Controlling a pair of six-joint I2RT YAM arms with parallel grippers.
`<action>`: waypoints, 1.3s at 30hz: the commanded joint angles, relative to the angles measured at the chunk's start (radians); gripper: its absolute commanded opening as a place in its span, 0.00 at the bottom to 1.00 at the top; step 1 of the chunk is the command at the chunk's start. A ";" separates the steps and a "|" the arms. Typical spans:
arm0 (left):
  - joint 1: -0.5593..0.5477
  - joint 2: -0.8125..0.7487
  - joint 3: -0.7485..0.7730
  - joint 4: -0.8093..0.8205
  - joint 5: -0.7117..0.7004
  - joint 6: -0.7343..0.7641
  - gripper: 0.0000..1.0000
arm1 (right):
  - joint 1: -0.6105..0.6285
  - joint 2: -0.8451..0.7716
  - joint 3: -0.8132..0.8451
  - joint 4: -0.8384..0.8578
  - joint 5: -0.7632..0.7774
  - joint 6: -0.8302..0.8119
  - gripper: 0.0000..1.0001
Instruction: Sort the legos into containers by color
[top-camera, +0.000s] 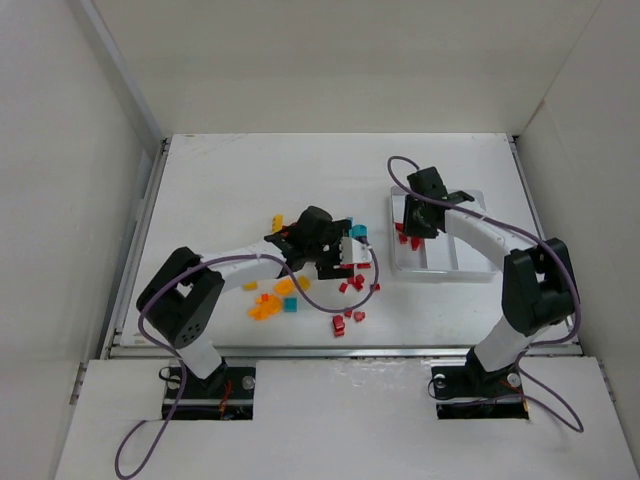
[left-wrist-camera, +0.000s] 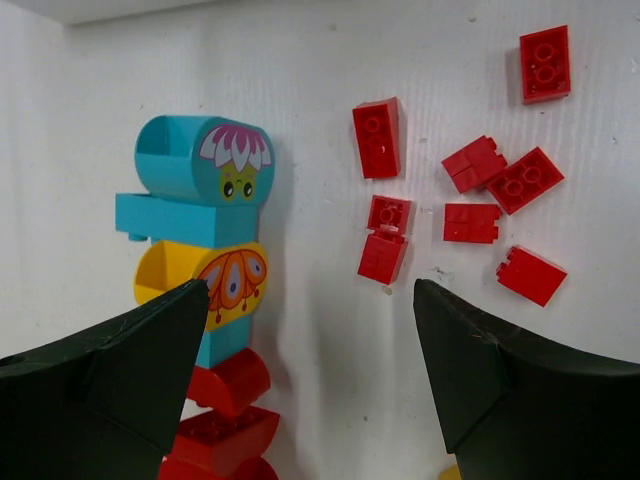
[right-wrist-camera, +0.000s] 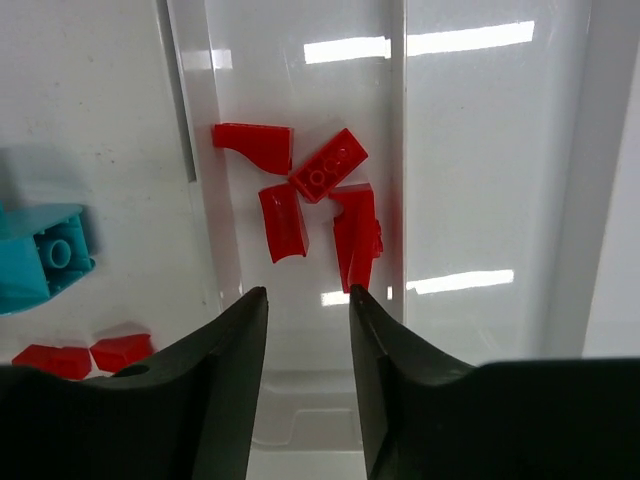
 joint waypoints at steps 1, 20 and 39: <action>-0.016 0.015 0.053 -0.044 0.085 0.089 0.81 | -0.005 -0.068 -0.010 0.056 -0.011 -0.026 0.45; -0.005 0.191 0.261 -0.438 0.198 0.330 0.60 | -0.005 -0.082 -0.020 0.045 0.017 -0.094 0.47; -0.014 0.252 0.310 -0.409 0.096 0.226 0.00 | -0.005 -0.120 -0.038 0.045 0.035 -0.121 0.47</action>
